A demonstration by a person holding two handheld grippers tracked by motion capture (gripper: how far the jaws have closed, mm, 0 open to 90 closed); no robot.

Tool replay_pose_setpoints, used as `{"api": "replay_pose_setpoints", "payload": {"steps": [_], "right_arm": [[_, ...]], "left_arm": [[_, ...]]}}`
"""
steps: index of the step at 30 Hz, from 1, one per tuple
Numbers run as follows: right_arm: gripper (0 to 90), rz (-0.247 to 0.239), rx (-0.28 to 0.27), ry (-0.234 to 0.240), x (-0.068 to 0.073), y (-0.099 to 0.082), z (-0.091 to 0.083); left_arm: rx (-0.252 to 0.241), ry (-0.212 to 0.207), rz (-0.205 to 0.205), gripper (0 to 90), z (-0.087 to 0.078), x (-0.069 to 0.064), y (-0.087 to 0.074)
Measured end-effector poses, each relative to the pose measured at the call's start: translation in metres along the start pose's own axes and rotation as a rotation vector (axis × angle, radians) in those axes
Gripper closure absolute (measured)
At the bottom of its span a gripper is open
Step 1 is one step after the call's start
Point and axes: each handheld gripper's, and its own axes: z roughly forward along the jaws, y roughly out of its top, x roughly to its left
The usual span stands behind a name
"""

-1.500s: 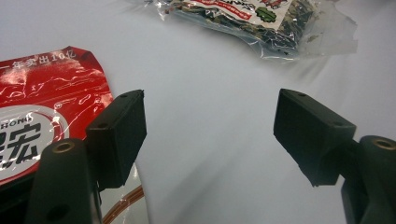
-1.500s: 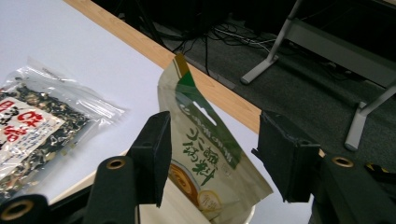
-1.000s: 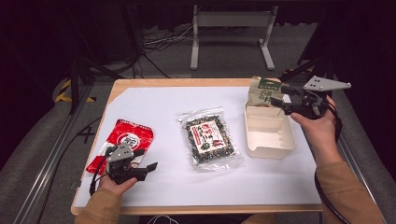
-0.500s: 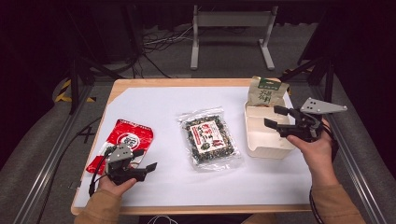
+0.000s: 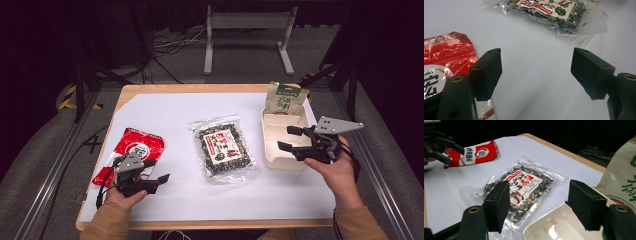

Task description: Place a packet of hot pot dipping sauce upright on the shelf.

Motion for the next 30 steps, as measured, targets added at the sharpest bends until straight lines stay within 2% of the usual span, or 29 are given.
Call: {"api": "replay_pose_setpoints", "payload": {"steps": [9, 13, 16, 19, 21, 23, 25, 30], "right_arm": [[39.1, -0.008, -0.006, 0.041, 0.011, -0.001, 0.003], [41.7, -0.004, -0.005, 0.059, 0.013, -0.003, 0.006], [41.8, 0.017, 0.000, 0.077, 0.012, -0.005, 0.010], [40.0, 0.030, 0.013, 0.089, 0.012, -0.007, 0.014], [38.6, 0.031, 0.021, 0.091, 0.012, -0.008, 0.016], [38.4, 0.031, 0.025, 0.092, 0.012, -0.008, 0.017], [38.1, 0.030, 0.033, 0.097, 0.012, -0.009, 0.020], [38.0, 0.027, 0.051, 0.111, 0.012, -0.011, 0.025]], "left_arm": [[0.009, 0.019, 0.010, 25.6, -0.004, 0.001, 0.005], [-0.002, 0.047, 0.019, 25.6, -0.014, 0.001, 0.012], [0.005, 0.059, 0.015, 25.2, -0.022, 0.005, 0.019], [0.030, 0.061, 0.001, 24.2, -0.027, 0.012, 0.025], [0.034, 0.090, -0.019, 23.6, -0.031, 0.018, 0.029], [0.030, 0.091, -0.028, 22.7, -0.032, 0.022, 0.031], [0.048, 0.095, -0.051, 22.7, -0.033, 0.031, 0.034], [0.065, 0.123, -0.075, 22.3, -0.036, 0.052, 0.041]]}}
